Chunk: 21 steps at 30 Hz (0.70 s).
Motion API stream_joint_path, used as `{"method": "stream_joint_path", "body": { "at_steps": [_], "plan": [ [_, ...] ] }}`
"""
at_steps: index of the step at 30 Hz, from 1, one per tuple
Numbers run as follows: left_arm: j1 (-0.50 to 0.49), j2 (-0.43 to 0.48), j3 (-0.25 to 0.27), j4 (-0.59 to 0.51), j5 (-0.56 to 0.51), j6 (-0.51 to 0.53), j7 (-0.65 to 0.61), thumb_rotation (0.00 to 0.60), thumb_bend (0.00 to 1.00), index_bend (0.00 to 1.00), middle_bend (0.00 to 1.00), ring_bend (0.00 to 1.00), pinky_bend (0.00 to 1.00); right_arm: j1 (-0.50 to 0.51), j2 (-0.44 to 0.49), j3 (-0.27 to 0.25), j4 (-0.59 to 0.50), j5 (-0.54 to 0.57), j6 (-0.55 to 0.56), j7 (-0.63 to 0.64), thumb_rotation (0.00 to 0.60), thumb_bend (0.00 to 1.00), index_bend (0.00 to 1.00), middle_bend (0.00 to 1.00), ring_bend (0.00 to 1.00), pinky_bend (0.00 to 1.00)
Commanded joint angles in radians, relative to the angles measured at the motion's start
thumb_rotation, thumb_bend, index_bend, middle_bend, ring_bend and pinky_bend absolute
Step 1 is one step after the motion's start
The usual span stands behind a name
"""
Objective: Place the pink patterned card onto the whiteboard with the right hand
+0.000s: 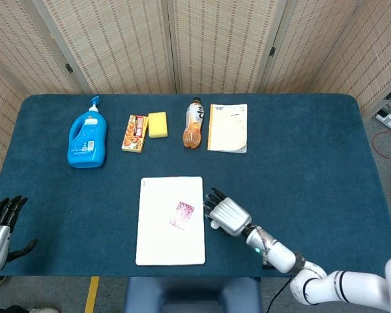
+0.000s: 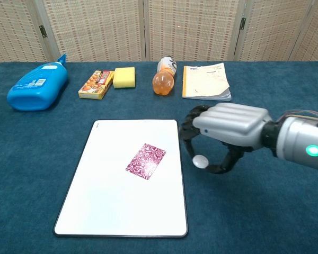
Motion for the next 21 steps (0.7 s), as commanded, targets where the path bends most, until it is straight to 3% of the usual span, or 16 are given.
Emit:
{"method": "stream_joint_path", "body": {
  "at_steps": [1, 11, 21],
  "plan": [
    [0.002, 0.002, -0.001, 0.001, 0.000, 0.004, -0.002, 0.600, 0.24, 0.12, 0.11, 0.08, 0.00, 0.057, -0.065, 0.044, 0.028, 0.067, -0.040, -0.068, 0.600, 0.34, 0.48, 0.25, 0.12, 0.00],
    [0.010, 0.007, 0.001, 0.006, -0.001, 0.012, -0.012, 0.600, 0.24, 0.12, 0.11, 0.08, 0.00, 0.183, -0.182, 0.099, 0.108, 0.274, -0.079, -0.221, 0.600, 0.34, 0.48, 0.25, 0.11, 0.00],
    [0.020, 0.013, 0.001, 0.012, -0.009, 0.020, -0.024, 0.600, 0.24, 0.12, 0.11, 0.08, 0.00, 0.255, -0.232, 0.096, 0.172, 0.382, -0.081, -0.253, 0.600, 0.34, 0.48, 0.24, 0.10, 0.00]
  ]
}}
